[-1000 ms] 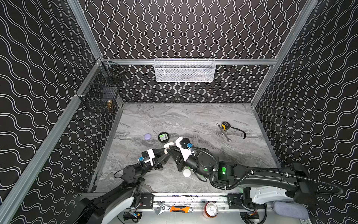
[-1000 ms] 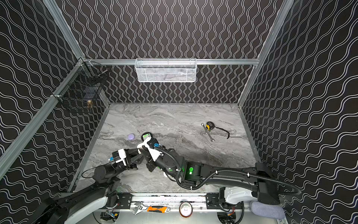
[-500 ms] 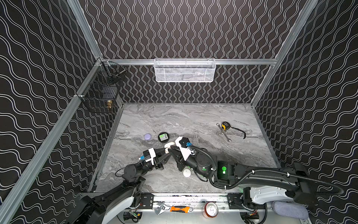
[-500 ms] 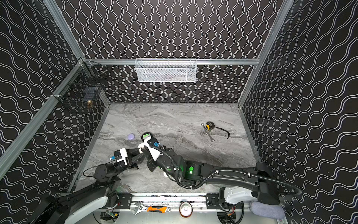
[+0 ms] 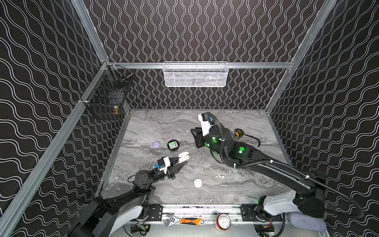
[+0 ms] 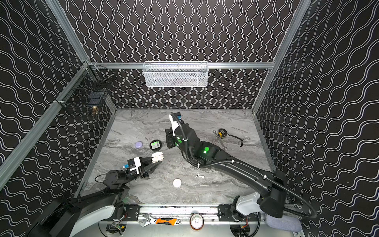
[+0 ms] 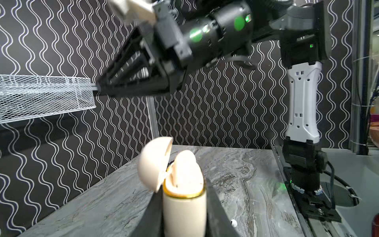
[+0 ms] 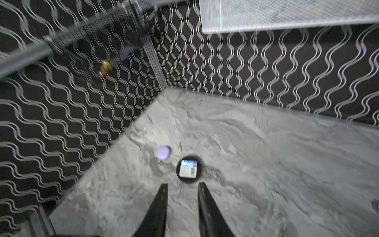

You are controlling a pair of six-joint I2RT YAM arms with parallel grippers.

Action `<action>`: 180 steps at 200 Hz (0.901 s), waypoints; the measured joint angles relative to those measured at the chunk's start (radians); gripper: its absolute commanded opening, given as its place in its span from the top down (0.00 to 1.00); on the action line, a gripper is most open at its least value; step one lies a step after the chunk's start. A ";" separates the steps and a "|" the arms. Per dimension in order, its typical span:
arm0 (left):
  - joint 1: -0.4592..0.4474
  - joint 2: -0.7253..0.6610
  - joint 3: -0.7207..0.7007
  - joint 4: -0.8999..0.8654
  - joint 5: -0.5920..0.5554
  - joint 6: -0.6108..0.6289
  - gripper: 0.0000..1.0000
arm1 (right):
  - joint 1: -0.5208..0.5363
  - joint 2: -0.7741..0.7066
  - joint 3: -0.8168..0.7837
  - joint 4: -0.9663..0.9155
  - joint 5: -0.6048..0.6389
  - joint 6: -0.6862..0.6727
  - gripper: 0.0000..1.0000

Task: Insert wireless bluetooth earbuds into charging case
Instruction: Close the charging case.

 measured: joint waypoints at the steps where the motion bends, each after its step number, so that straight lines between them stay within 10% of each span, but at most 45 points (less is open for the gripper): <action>1: 0.000 0.000 0.000 0.000 0.001 0.000 1.00 | 0.000 0.003 0.000 -0.006 -0.010 0.000 0.63; 180: 0.000 0.026 0.037 -0.101 0.024 -0.004 1.00 | 0.125 -0.043 -0.107 -0.017 -0.133 -0.026 0.60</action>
